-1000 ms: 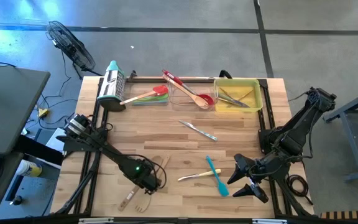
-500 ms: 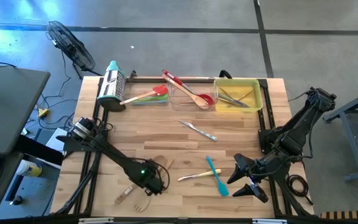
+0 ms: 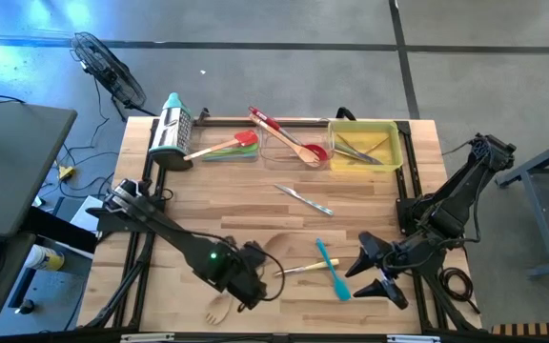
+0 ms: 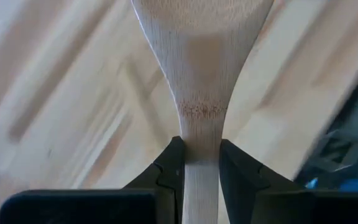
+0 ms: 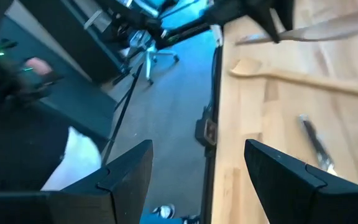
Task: Pick & Place Kitchen Items
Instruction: Put the brown serving spoon into the right transparent bin
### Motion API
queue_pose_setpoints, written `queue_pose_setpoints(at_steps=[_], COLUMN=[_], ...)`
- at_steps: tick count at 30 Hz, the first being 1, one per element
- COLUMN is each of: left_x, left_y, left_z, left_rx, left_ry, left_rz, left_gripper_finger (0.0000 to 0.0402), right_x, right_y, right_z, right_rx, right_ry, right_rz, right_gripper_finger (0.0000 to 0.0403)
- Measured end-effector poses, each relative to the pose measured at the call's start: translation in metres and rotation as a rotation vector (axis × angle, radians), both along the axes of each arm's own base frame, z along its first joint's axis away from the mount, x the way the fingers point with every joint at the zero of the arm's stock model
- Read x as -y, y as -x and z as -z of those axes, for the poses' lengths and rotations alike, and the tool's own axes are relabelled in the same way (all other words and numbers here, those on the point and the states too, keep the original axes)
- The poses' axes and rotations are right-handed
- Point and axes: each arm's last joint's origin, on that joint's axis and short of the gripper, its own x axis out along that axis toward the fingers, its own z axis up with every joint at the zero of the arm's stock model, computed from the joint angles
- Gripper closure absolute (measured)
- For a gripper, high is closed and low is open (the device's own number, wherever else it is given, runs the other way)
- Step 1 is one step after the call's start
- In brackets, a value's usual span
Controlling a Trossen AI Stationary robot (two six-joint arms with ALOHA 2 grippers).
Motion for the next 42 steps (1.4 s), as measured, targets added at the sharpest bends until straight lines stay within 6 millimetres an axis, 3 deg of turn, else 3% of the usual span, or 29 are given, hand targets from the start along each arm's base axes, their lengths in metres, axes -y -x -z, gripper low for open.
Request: queue_pose_setpoints(at_steps=[4,9,16,22,27,34,42], left_x=[0.001,0.004,0.009,0.001,-0.010,-0.027,-0.040], left_y=[-0.009,-0.017,-0.025,-0.025,-0.024,-0.033,-0.050], left_z=[-0.046,-0.094,-0.136,-0.139,-0.138,-0.135,-0.120], left_rx=[0.222,0.470,0.742,0.778,0.763,0.721,0.642], left_ry=[-0.069,-0.115,-0.137,-0.354,-0.533,-0.607,-0.639], left_rz=[0.061,0.173,0.279,0.066,-0.121,-0.144,-0.115], left_gripper_finger=[0.0339,0.0339,0.0339,0.0339,0.0339,0.0339,0.0339], right_x=[0.001,0.002,0.007,0.007,0.005,0.012,0.032], right_y=[-0.002,-0.007,-0.010,-0.009,-0.013,-0.028,-0.046], right_z=[-0.003,-0.019,-0.048,-0.054,-0.049,-0.043,-0.042], right_rx=[0.066,0.286,0.552,0.600,0.595,0.547,0.538], right_ry=[0.045,0.138,0.192,0.189,0.325,0.390,0.401], right_rz=[0.043,0.158,0.381,0.386,0.439,0.659,0.765], right_gripper_finger=[0.0156,0.0156,0.0156,0.0156,0.0156,0.0156,0.0156])
